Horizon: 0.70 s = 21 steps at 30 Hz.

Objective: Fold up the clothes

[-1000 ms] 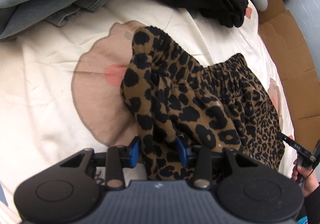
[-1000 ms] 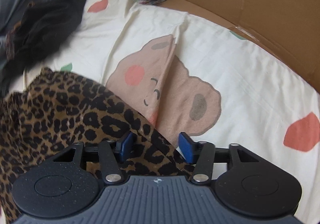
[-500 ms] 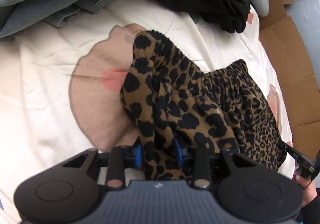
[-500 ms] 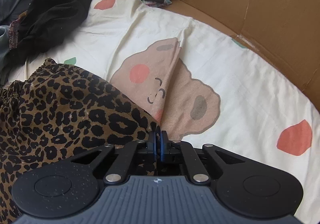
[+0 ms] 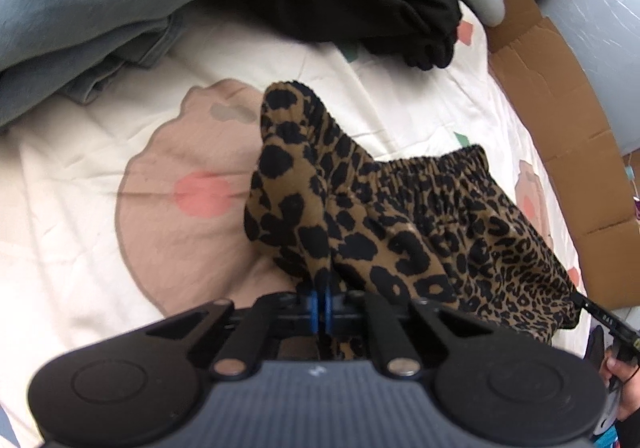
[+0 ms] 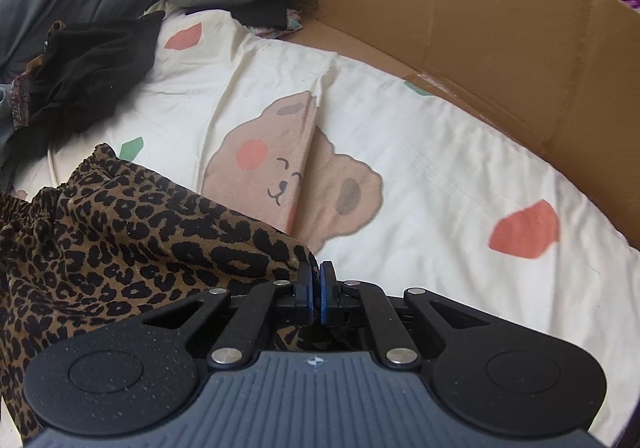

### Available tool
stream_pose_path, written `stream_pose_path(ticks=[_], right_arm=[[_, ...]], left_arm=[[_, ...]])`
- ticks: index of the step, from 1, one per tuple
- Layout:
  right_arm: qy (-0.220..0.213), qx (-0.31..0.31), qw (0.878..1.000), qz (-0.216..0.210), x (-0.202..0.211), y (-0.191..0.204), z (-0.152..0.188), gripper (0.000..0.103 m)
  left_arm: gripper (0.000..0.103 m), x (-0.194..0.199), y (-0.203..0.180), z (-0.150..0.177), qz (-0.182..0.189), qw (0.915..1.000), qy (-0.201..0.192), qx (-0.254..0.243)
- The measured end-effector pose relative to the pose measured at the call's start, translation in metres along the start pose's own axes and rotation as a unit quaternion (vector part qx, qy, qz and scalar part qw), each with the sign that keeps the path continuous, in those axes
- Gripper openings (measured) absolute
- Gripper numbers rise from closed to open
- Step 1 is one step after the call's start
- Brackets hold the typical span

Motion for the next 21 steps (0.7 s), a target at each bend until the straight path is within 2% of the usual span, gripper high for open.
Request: stream_pose_path(ticks=[11, 21], right_arm=[[0.016, -0.070, 0.996, 0.059, 0.039, -0.033, 0.051, 0.000], [0.033, -0.131, 0.985, 0.105, 0.098, -0.053, 0.094, 0.000]], left_arm=[[0.002, -0.007, -0.034, -0.040, 0.037, 0.9970, 0.003, -0.067], [0.002, -0.020, -0.076, -0.057, 0.065, 0.9859, 0.042, -0.148]])
Point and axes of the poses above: each gripper's, at about its wrist camera, not at the fingertips, and x roughly against the way its jaws point, y to its left, z to its underside, the point moved 1 cm from there along -x, roughly the way its jaws point
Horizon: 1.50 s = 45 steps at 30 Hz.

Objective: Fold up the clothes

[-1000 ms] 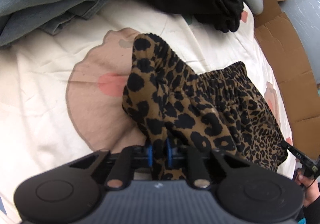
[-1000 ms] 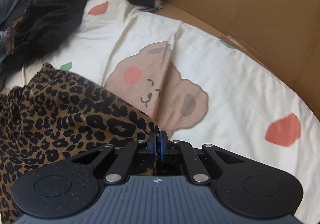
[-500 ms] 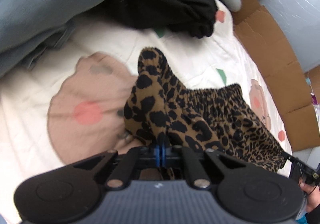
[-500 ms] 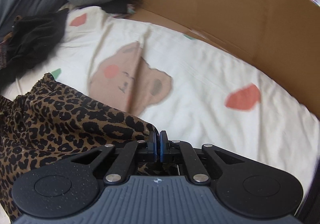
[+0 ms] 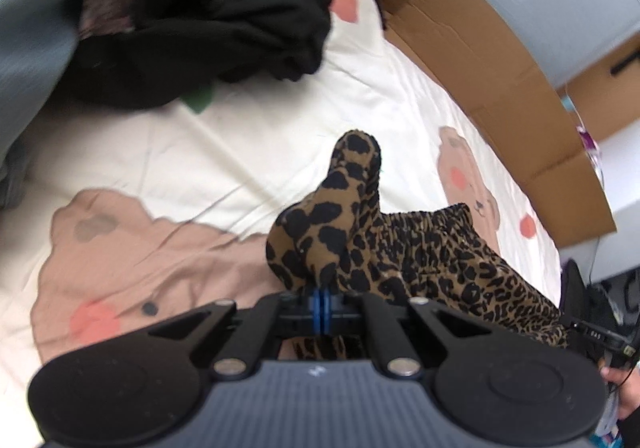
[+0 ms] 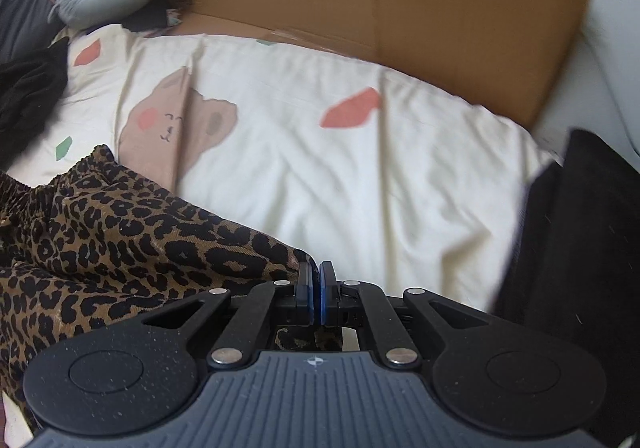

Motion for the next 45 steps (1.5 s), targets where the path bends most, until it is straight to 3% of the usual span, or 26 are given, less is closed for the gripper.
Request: stream_pose_path(ticks=[12, 20, 26, 30, 34, 36, 45], right_arm=[[0.041, -0.054, 0.997, 0.021, 0.050, -0.019, 0.066, 0.000], [0.079, -0.086, 0.993, 0.017, 0.072, -0.015, 0.103, 0.000], [0.112, -0.099, 0.989, -0.005, 0.072, -0.007, 0.116, 0.002], [0.103, -0.099, 0.990, -0.015, 0.076, -0.005, 0.108, 0.006], [0.075, -0.078, 0.994, -0.029, 0.080, 0.001, 0.086, 0.024], [0.066, -0.067, 0.995, -0.040, 0.078, 0.003, 0.073, 0.036], [0.044, -0.005, 0.996, -0.080, 0.040, 0.035, 0.022, 0.036]], left_arm=[[0.002, -0.009, -0.025, -0.015, 0.008, 0.9964, 0.037, -0.076], [0.002, -0.016, -0.044, -0.044, -0.011, 0.9855, 0.056, -0.160], [0.003, -0.032, -0.043, -0.057, -0.030, 0.9797, 0.076, -0.183], [0.020, -0.035, -0.041, -0.053, -0.034, 0.9815, 0.069, -0.175], [0.037, -0.032, -0.043, -0.049, -0.024, 0.9824, 0.061, -0.175], [0.040, -0.032, -0.045, -0.048, -0.024, 0.9818, 0.057, -0.180], [0.044, -0.046, -0.053, -0.060, -0.028, 0.9796, 0.046, -0.194]])
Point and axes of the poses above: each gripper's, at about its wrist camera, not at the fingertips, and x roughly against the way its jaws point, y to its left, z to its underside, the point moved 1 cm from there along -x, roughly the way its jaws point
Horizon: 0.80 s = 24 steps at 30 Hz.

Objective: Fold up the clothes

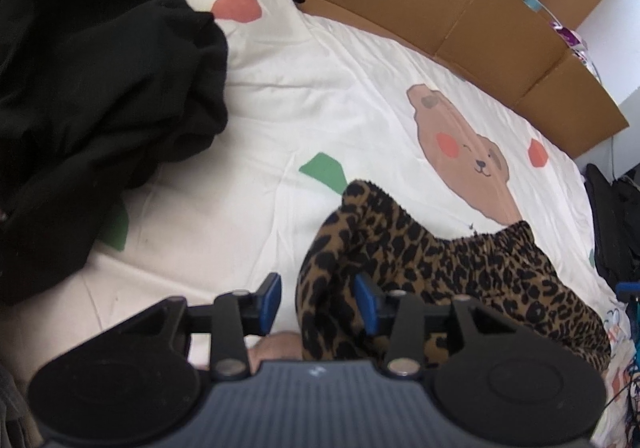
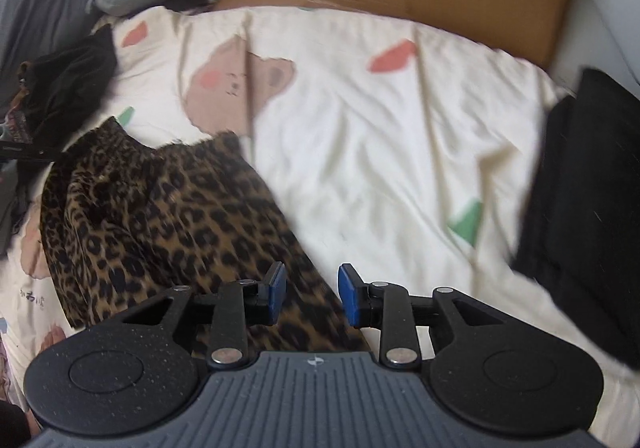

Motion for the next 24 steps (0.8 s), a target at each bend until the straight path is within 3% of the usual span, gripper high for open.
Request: stream_pose_path(ticks=[7, 16, 24], right_arm=[[-0.006, 0.048, 0.999, -0.015, -0.019, 0.017, -0.035, 0.038], [-0.009, 0.089, 0.995, -0.039, -0.058, 0.038, -0.053, 0.038], [0.002, 0.096, 0.994, -0.049, -0.105, 0.051, -0.066, 0.039]], left_arm=[[0.044, -0.016, -0.013, -0.008, -0.002, 0.9985, 0.006, -0.054], [0.044, -0.040, -0.023, -0.006, -0.006, 0.9955, 0.012, -0.094], [0.041, -0.049, -0.021, -0.007, -0.006, 0.9974, 0.004, -0.071]])
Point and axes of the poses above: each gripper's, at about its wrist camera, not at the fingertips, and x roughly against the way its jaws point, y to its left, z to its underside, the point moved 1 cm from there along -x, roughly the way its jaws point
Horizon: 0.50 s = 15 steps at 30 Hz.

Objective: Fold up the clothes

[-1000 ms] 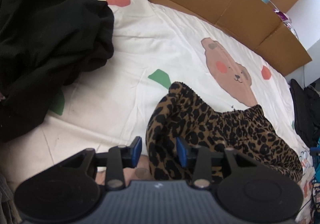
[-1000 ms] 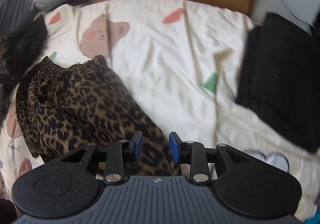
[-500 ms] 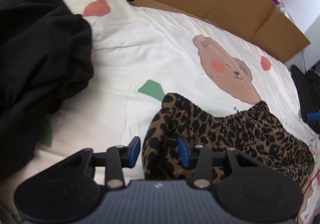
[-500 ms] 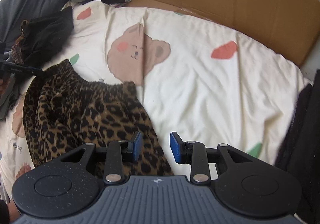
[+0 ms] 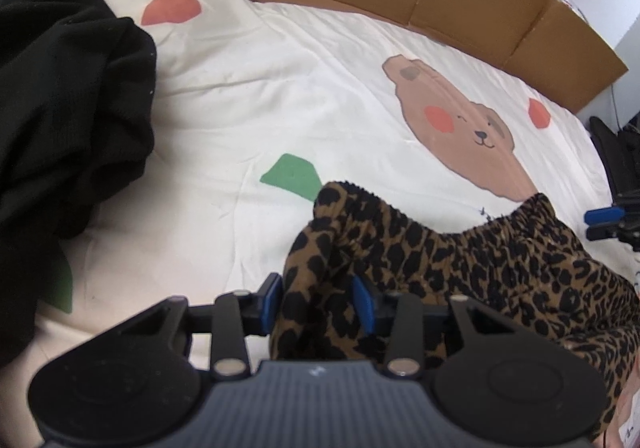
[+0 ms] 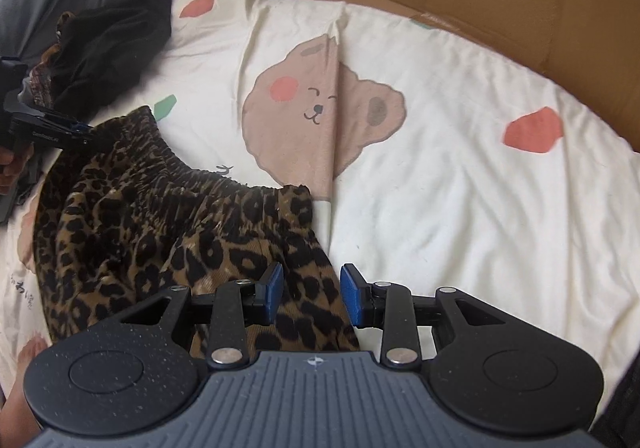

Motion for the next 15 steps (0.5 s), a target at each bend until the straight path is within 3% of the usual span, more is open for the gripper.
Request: stream_pose_path(ticks=[5, 8, 10, 15], right_arm=[[0.009, 0.020, 1.000, 0.000, -0.026, 0.005, -0.007, 0.046], [0.019, 0.025, 1.000, -0.003, -0.036, 0.007, -0.009, 0.046], [0.025, 0.027, 0.999, -0.006, -0.042, 0.007, -0.010, 0.046], [0.034, 0.040, 0.999, -0.013, -0.044, 0.014, -0.006, 0.042]], left_arm=[[0.036, -0.005, 0.001, -0.003, 0.001, 1.0000, -0.003, 0.002], [0.025, -0.007, 0.003, -0.004, 0.007, 1.0000, 0.000, 0.005], [0.010, -0.008, 0.003, -0.003, 0.009, 0.9999, 0.001, 0.006], [0.003, -0.004, 0.007, -0.002, 0.010, 0.9998, -0.007, 0.015]])
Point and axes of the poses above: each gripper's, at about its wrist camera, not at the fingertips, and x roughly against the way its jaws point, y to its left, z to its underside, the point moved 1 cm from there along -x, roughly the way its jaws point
